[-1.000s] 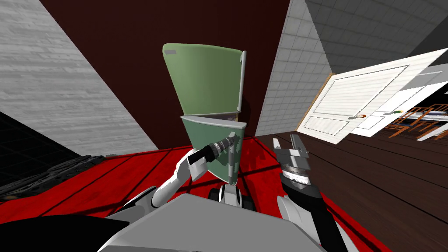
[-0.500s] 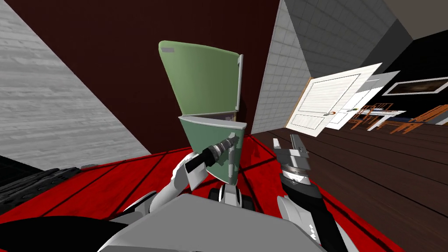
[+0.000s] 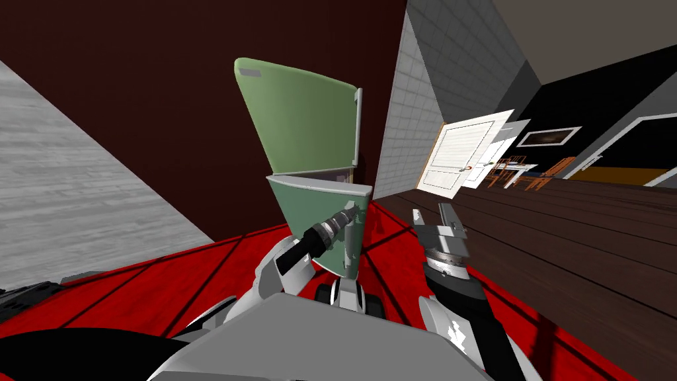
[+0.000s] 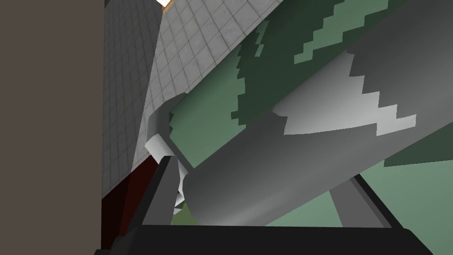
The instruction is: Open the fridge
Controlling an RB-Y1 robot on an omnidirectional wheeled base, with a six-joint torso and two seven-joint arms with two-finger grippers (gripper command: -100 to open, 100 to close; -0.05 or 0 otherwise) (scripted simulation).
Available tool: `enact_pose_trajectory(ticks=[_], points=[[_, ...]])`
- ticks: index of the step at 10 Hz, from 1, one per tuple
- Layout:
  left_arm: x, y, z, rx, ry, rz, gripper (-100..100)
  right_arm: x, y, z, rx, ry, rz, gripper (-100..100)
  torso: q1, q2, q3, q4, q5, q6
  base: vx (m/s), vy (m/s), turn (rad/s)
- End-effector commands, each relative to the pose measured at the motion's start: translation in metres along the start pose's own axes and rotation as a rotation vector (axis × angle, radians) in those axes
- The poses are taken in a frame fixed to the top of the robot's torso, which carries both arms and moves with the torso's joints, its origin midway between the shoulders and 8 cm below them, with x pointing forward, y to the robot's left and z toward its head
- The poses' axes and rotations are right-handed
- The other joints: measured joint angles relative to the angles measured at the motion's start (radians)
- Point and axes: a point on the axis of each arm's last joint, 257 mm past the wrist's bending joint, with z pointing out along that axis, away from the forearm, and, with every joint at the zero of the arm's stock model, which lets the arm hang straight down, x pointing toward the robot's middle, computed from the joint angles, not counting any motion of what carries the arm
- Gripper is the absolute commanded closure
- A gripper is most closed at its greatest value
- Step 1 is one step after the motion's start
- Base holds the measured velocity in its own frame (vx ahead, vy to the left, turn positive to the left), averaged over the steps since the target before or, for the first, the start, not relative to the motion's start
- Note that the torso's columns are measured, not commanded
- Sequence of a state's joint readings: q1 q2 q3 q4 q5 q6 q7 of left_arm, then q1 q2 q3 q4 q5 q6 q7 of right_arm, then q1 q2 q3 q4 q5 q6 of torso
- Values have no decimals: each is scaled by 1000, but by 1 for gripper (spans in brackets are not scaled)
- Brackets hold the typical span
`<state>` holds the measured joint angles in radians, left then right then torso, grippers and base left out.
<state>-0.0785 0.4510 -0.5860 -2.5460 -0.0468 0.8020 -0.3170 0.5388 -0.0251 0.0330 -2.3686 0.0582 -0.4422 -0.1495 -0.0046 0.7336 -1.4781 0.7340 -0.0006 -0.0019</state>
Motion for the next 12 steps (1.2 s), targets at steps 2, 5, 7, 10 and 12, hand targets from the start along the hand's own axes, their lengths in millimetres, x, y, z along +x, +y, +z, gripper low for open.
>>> enact_pose_trajectory(ticks=[2, 5, 7, 10, 12], points=[[3, -3, 2, 7, 4, 8, 100, 0, 0, 0, 0, 0, 0, 0, 2, -1, -1, 1, 0, 2, -47, 60, -38], [12, -12, 6, 36, 35, 7, 100, 0, 0, 0, 0, 0, 0, 0, 13, 6, 4, 2, 4, 0, -141, 209, -143], [17, -17, 8, 50, 50, 7, 100, 0, 0, 0, 0, 0, 0, 0, 11, 2, 1, 2, 3, -2, -162, 187, -103], [27, -25, 12, 77, 81, 6, 100, 0, 0, 0, 0, 0, 0, 0, 14, 5, 3, 2, 4, -2, -166, 176, -100], [32, -29, 14, 91, 97, 7, 100, 0, 0, 0, 0, 0, 0, 0, 9, 5, 4, 1, 3, 0, -157, 183, -138]])
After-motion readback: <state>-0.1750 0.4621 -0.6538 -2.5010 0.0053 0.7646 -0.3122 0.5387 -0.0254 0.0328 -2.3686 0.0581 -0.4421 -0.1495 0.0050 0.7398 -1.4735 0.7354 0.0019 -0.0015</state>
